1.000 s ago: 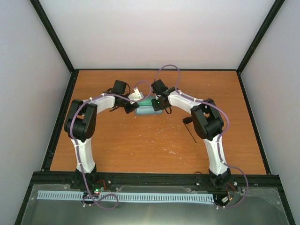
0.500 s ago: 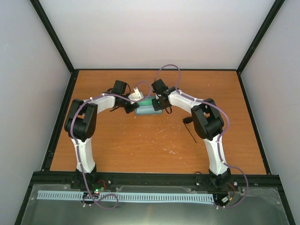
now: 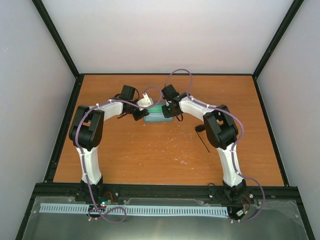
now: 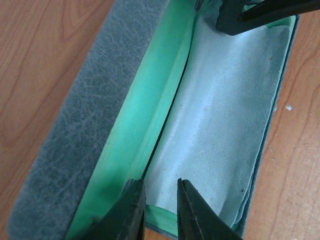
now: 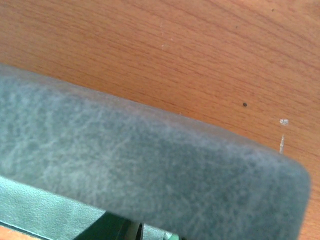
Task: Organize the sunglasses
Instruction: Place the glasses cleaning cloth in the sunglasses case.
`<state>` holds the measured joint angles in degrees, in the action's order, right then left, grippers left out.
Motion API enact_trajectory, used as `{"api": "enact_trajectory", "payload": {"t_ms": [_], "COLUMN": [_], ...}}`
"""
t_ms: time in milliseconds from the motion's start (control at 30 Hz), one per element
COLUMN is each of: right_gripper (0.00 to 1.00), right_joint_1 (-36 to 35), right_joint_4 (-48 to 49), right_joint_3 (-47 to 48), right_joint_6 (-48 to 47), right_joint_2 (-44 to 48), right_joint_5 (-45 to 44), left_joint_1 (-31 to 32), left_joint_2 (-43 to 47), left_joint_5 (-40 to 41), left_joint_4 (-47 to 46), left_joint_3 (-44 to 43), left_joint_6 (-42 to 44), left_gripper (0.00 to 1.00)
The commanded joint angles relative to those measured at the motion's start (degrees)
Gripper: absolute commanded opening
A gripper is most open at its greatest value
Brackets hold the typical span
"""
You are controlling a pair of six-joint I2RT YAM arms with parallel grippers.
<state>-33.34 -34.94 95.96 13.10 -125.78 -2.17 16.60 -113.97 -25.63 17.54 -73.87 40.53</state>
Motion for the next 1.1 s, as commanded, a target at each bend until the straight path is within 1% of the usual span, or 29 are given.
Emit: {"api": "enact_trajectory", "payload": {"t_ms": [0, 200, 333, 500, 600, 733, 800, 867, 900, 933, 967, 1067], "right_gripper": [0.22, 0.25, 0.25, 0.37, 0.41, 0.39, 0.33, 0.31, 0.33, 0.38, 0.4, 0.51], "right_joint_1": [0.34, 0.3, 0.3, 0.51, 0.86, 1.75, 2.23, 3.15, 3.64, 3.95, 4.22, 4.87], "right_joint_4": [0.0, -0.04, 0.34, 1.71, 1.97, 1.53, 0.89, -0.48, -1.39, -2.34, -3.24, -4.13], "right_joint_3": [1.22, 0.53, -0.89, -4.05, -5.46, -8.76, -11.3, -13.91, -15.27, -16.82, -18.36, -25.41], "right_joint_6": [0.2, 0.55, 1.01, 2.58, 4.07, 6.54, 6.69, 5.0, 2.56, 0.18, -2.3, -11.67], "right_joint_2": [0.12, 1.82, 4.83, 10.12, 13.11, 18.19, 21.67, 24.94, 26.94, 28.32, 29.87, 34.87], "right_joint_5": [-0.97, -2.73, -5.4, -9.04, -11.02, -13.3, -14.56, -14.64, -14.47, -14.57, -14.95, -14.73], "left_joint_1": [-0.43, -0.43, -0.43, -0.43, -0.47, -0.43, -0.43, -0.43, -0.43, -0.43, -0.43, -0.41], "left_joint_2": [-0.22, 1.0, 2.31, 4.74, 5.81, 7.73, 8.78, 9.59, 9.78, 9.82, 9.76, 9.48], "left_joint_5": [-0.26, -0.48, -0.65, -1.21, -1.17, -1.46, -2.0, -2.4, -2.5, -2.61, -2.65, -2.85], "left_joint_4": [-0.33, -0.71, -0.97, -1.67, -1.62, -1.42, -1.4, -1.31, -1.14, -1.0, -0.71, -0.25], "left_joint_3": [-1.91, -1.13, -0.77, 0.32, 0.41, 0.93, 1.57, 2.21, 2.45, 2.49, 2.5, 2.45], "left_joint_6": [0.23, -0.43, -0.96, -2.13, -2.9, -3.32, -3.33, -3.48, -3.53, -3.61, -3.62, -2.93], "left_gripper": [0.21, 0.23, 0.25, 0.26, 0.26, 0.26, 0.26, 0.26, 0.26, 0.26, 0.26, 0.26]}}
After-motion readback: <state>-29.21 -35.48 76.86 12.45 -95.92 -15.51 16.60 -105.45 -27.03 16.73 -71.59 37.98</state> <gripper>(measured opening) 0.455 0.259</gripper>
